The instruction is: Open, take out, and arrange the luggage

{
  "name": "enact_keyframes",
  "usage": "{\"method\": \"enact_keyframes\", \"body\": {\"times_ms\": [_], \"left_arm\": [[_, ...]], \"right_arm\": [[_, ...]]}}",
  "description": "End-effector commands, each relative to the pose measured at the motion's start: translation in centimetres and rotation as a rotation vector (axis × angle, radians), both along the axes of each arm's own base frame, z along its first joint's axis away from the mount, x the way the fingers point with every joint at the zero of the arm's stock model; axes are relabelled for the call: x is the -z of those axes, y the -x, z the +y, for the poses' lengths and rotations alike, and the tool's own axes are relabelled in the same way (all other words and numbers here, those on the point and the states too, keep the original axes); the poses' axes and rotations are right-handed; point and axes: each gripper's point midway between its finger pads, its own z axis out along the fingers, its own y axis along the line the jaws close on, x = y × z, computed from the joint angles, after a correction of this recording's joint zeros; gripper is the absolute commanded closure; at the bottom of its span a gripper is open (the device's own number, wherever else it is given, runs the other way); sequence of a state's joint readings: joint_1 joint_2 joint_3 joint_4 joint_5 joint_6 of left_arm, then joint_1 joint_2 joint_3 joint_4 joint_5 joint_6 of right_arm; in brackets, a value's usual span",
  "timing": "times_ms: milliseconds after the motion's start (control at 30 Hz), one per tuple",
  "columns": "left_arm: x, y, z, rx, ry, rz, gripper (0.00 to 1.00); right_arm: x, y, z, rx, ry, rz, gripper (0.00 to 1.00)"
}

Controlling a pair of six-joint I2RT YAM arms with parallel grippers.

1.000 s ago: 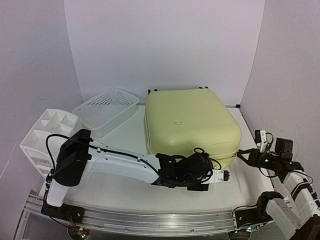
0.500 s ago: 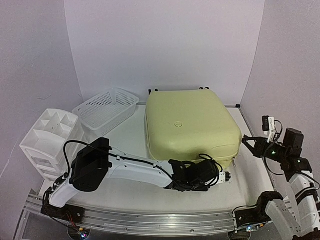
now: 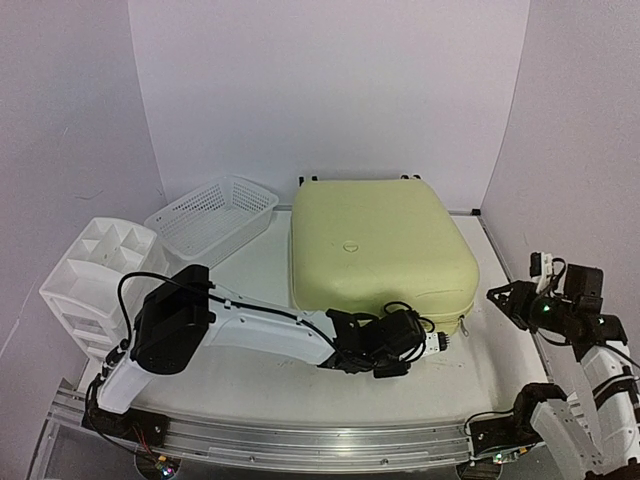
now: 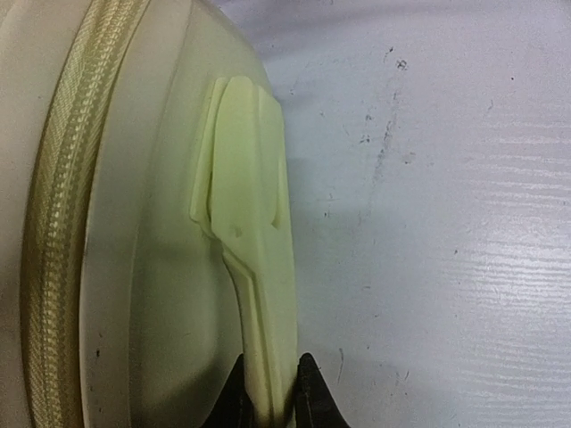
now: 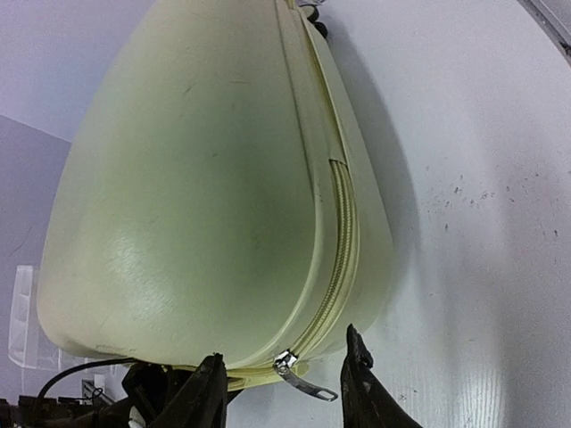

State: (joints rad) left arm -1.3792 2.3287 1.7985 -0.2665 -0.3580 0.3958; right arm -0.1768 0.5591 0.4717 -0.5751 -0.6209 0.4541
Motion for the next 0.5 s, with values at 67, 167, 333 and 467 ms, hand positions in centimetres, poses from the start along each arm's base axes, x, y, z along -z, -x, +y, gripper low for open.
{"method": "enact_keyframes", "body": {"times_ms": [67, 167, 333, 467], "left_arm": [[-0.6, -4.4, 5.5, -0.127, -0.043, 0.044, 1.00], [-2.1, -4.2, 6.1, -0.122, 0.007, 0.088, 1.00], [-3.3, -4.6, 6.4, -0.158, 0.060, 0.121, 1.00], [-3.4, -5.9, 7.1, -0.210, 0.092, 0.159, 1.00]], "right_arm": [[0.4, 1.6, 2.3, -0.112, -0.100, 0.061, 0.61], [0.3, 1.9, 3.2, -0.171, -0.111, 0.060, 0.60], [1.4, 2.7, 5.5, -0.267, -0.031, 0.084, 0.56], [2.4, 3.4, 7.5, -0.356, 0.164, 0.101, 0.53]]}}
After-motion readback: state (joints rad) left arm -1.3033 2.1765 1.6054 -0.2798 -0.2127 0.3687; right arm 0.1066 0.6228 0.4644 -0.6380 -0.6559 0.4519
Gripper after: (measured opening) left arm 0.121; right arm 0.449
